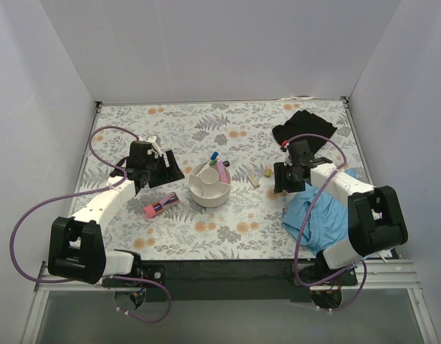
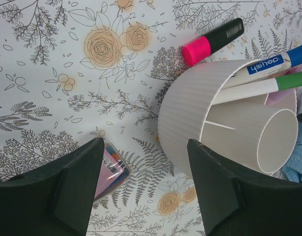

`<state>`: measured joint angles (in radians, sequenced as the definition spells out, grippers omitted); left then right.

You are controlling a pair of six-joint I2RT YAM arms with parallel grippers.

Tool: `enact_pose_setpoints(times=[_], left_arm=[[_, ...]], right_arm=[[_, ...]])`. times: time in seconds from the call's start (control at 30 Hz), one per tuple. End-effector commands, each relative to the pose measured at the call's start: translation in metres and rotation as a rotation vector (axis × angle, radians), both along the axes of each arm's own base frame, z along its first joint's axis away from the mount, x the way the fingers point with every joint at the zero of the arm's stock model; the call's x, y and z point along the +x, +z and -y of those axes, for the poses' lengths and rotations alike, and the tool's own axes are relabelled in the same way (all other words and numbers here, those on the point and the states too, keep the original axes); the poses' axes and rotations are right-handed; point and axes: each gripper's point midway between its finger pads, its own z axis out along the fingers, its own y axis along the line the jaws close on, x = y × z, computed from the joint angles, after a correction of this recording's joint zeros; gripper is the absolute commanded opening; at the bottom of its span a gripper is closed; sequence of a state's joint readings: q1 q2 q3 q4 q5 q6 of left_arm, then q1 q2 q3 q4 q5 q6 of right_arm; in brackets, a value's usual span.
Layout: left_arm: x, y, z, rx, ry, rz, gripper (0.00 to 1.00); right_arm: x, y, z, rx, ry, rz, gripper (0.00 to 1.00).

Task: Sort the stationery into containers
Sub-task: Pick up the pen from the center of the board.

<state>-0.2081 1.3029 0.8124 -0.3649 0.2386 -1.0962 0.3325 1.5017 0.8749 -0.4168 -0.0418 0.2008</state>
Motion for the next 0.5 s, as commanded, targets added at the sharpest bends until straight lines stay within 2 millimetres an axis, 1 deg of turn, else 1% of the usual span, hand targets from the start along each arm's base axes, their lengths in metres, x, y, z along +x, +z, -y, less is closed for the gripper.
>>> enact_pose_setpoints(times=[0.0, 0.1, 0.23, 0.33, 0.43, 0.47], left_arm=[[0.004, 0.008, -0.002, 0.009, -0.005, 0.039, 0.68], [0.004, 0.008, -0.002, 0.012, -0.010, 0.047, 0.68], [0.007, 0.011, -0.002, 0.012, -0.011, 0.061, 0.68], [0.008, 0.012, -0.003, 0.022, -0.016, 0.070, 0.68], [0.009, 0.012, -0.005, 0.035, -0.014, 0.076, 0.68], [0.009, 0.013, -0.007, 0.042, -0.011, 0.083, 0.68]], right_arm=[[0.008, -0.004, 0.026, -0.048, -0.120, 0.005, 0.60], [0.008, -0.008, 0.032, -0.055, -0.141, -0.005, 0.58], [0.011, -0.013, 0.028, -0.031, -0.132, -0.005, 0.55], [0.012, -0.020, 0.027, -0.031, -0.139, -0.023, 0.55], [0.009, -0.031, 0.027, -0.037, -0.148, -0.056, 0.49], [0.007, -0.037, 0.028, -0.042, -0.151, -0.074, 0.42]])
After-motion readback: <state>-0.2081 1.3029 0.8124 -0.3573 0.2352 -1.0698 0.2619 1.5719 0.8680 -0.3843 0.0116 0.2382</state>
